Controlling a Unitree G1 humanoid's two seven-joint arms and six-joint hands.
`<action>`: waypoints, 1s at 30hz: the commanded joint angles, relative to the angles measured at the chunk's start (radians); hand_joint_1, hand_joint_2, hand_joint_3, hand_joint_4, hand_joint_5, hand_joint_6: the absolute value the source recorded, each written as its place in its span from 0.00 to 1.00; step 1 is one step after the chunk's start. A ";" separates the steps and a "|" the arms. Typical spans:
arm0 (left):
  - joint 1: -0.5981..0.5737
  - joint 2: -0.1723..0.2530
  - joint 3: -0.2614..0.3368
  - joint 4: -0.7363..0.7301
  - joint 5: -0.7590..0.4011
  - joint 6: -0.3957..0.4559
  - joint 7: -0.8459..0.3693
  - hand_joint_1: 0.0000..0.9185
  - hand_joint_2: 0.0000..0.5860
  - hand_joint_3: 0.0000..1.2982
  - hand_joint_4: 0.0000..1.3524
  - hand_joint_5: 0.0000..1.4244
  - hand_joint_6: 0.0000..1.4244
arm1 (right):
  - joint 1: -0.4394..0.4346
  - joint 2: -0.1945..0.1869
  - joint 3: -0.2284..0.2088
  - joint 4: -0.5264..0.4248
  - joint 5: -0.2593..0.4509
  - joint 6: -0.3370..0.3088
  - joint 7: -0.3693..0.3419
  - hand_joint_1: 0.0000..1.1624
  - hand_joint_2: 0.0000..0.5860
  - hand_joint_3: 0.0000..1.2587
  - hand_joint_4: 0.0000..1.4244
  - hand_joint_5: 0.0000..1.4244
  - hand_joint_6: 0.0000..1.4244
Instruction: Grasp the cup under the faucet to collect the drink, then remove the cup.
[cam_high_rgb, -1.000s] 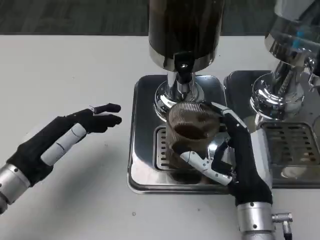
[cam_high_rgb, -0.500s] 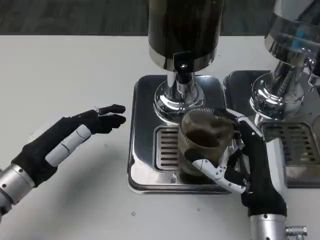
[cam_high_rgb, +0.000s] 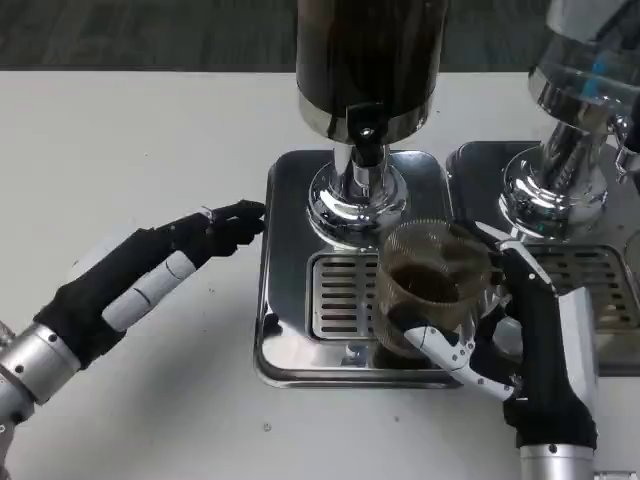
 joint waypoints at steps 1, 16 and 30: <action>-0.002 -0.004 -0.019 -0.015 0.028 -0.029 0.007 0.00 0.24 0.16 0.13 0.12 0.12 | 0.018 -0.001 -0.013 -0.060 0.015 -0.027 -0.004 0.57 0.39 0.52 0.51 0.59 0.83; 0.002 -0.016 -0.033 -0.028 0.040 -0.055 0.018 0.00 0.23 0.15 0.11 0.11 0.12 | 0.075 -0.001 -0.028 -0.135 0.013 -0.026 0.018 0.58 0.39 0.53 0.52 0.60 0.83; 0.039 -0.008 -0.056 -0.096 0.068 -0.132 0.043 0.00 0.22 0.15 0.10 0.10 0.11 | 0.113 -0.001 -0.046 -0.183 0.021 -0.037 0.039 0.60 0.36 0.53 0.51 0.61 0.84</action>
